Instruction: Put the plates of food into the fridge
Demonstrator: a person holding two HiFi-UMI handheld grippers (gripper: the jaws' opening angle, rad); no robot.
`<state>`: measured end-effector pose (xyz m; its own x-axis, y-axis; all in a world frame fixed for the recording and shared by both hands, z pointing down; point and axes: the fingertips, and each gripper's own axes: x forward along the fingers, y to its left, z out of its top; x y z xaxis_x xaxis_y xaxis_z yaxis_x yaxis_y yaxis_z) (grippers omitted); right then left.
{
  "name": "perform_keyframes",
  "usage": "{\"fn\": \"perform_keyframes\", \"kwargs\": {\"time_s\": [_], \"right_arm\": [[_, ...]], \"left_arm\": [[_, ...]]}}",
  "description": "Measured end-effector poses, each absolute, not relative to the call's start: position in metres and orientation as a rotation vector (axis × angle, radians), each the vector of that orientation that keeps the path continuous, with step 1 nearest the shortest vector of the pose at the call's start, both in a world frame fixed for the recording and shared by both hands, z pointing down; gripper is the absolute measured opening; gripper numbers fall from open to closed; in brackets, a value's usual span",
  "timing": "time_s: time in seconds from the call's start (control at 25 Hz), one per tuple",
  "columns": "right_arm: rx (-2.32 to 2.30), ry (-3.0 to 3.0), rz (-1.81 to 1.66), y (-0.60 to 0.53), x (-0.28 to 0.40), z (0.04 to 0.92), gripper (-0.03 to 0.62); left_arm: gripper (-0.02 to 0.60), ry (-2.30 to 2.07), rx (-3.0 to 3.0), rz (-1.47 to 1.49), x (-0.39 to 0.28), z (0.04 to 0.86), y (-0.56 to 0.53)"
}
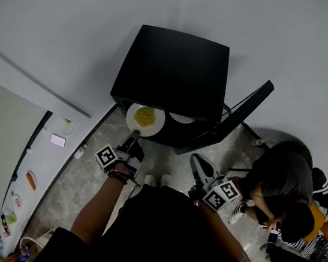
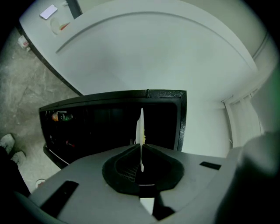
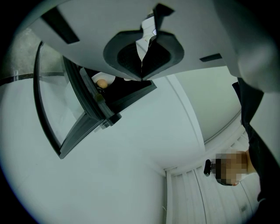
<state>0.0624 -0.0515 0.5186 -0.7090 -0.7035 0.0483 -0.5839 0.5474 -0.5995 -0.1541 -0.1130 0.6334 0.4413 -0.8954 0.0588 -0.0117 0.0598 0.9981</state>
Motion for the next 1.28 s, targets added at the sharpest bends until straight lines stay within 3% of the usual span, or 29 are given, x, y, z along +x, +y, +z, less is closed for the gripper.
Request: {"fn": "perform_keyframes", "kwargs": {"time_s": [1.28], "right_arm": [[-1.227,2.538,-0.943,-0.061,0.086,0.531,0.026]], "left_arm": [[0.031,-0.974,1.241,-0.759,-0.153,0.672,-0.199]]}}
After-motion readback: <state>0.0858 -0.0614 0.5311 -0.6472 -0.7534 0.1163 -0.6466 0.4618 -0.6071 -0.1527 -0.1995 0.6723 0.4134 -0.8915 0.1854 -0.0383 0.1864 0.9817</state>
